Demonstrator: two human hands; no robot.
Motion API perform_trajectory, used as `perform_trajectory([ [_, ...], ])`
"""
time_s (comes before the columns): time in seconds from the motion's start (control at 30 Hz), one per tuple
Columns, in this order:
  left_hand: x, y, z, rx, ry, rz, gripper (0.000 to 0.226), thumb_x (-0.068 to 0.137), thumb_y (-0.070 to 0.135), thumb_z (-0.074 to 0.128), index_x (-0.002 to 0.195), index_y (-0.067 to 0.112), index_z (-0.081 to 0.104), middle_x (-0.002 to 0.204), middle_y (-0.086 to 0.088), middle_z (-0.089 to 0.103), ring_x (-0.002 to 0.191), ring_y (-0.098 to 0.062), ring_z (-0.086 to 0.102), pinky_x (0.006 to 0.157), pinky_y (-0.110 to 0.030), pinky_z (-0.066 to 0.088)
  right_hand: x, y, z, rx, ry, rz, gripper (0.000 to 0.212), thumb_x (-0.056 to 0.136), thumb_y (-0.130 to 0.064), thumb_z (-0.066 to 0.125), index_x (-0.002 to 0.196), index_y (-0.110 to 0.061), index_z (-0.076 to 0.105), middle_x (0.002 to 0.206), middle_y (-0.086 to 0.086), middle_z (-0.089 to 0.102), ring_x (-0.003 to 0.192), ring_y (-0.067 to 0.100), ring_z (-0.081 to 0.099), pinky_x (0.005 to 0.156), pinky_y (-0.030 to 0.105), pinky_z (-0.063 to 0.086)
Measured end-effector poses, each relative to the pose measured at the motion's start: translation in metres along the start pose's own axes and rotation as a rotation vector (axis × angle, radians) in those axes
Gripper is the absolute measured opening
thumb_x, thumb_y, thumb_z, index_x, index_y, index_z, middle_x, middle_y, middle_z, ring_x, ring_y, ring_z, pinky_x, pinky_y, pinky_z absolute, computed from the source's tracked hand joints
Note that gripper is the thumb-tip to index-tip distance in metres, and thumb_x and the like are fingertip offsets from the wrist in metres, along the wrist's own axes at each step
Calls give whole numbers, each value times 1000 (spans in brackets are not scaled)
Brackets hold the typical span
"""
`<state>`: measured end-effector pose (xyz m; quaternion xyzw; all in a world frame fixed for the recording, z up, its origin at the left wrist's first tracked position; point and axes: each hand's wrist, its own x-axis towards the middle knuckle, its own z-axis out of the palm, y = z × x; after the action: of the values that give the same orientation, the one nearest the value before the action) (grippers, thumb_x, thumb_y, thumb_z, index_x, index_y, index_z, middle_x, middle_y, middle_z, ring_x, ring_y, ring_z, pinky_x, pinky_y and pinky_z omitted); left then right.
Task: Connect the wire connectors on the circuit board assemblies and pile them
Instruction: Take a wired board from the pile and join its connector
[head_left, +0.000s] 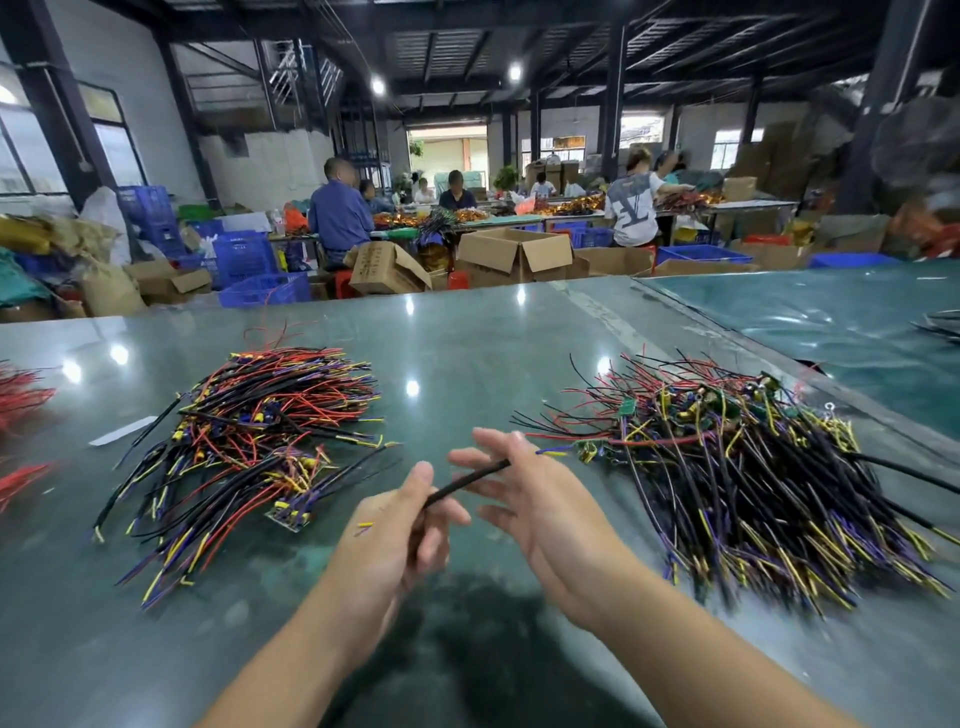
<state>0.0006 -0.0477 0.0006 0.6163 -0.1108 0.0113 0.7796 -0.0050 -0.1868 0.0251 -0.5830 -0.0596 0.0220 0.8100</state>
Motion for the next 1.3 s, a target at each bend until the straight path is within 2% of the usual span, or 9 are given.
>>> perform_trajectory([
  [0.13, 4, -1, -5, 5, 63, -25, 41, 75, 46, 55, 61, 11, 71, 38, 1, 31, 38, -10, 25, 41, -18, 25, 2, -19, -11, 226, -56, -93, 37, 103, -35, 27, 107, -15, 57, 84, 3, 71, 98, 22, 69, 86, 42, 50],
  [0.23, 6, 1, -12, 11, 125, -15, 38, 78, 42, 55, 58, 13, 69, 39, 2, 30, 38, -10, 25, 41, -17, 26, 4, -40, -28, 269, 93, -150, 30, 104, -32, 29, 94, -14, 52, 53, -2, 49, 56, 17, 62, 62, 34, 53],
  [0.3, 7, 3, -15, 4, 165, -15, 38, 78, 40, 54, 56, 13, 67, 39, 3, 31, 37, -9, 26, 40, -18, 27, 7, -51, -46, 28, 274, -138, 25, 103, -33, 34, 90, -16, 47, 51, -7, 38, 42, 9, 38, 49, 26, 35],
  [0.57, 9, 4, -16, 44, 198, -42, 48, 95, 29, 48, 53, 14, 67, 40, 2, 31, 38, -9, 27, 46, -24, 23, 9, -67, -109, -1116, 709, -114, 25, 98, -16, 35, 113, -13, 54, 99, 9, 59, 85, 25, 49, 70, 33, 35],
  [0.8, 9, 7, -16, 61, 207, -55, 48, 95, 28, 48, 54, 12, 67, 40, 1, 32, 38, -10, 26, 44, -22, 24, 8, -76, -122, -988, 947, -453, 26, 99, -14, 38, 116, -11, 58, 103, 13, 65, 89, 29, 54, 72, 35, 39],
  [0.93, 8, 8, -17, 56, 217, -54, 44, 96, 27, 48, 59, 8, 64, 41, 1, 32, 39, -10, 26, 43, -21, 25, 6, -76, -133, -1076, 1100, -353, 27, 99, -16, 37, 117, -12, 57, 111, 19, 62, 97, 38, 55, 71, 39, 40],
  [1.1, 9, 8, -18, 126, 238, -5, 49, 98, 27, 46, 55, 12, 66, 41, 1, 32, 40, -10, 28, 43, -19, 27, 5, -68, -143, -1352, 1114, -3, 29, 93, -12, 46, 120, -10, 57, 132, 23, 42, 121, 39, 33, 99, 46, 29],
  [1.23, 14, 7, -27, 446, 296, 196, 30, 97, 22, 51, 73, 18, 68, 51, 10, 48, 50, -4, 42, 50, -12, 34, 10, -60, -122, -1414, 888, -300, 30, 88, -14, 53, 116, -10, 63, 125, 19, 50, 118, 35, 34, 97, 39, 26],
  [1.3, 14, 5, -36, 765, 382, 320, 11, 91, 14, 59, 85, 21, 66, 73, 13, 62, 74, -7, 54, 69, -15, 40, 12, -49, -100, -1365, 650, -407, 23, 87, -11, 57, 108, -12, 67, 118, 14, 54, 115, 31, 36, 91, 28, 23],
])
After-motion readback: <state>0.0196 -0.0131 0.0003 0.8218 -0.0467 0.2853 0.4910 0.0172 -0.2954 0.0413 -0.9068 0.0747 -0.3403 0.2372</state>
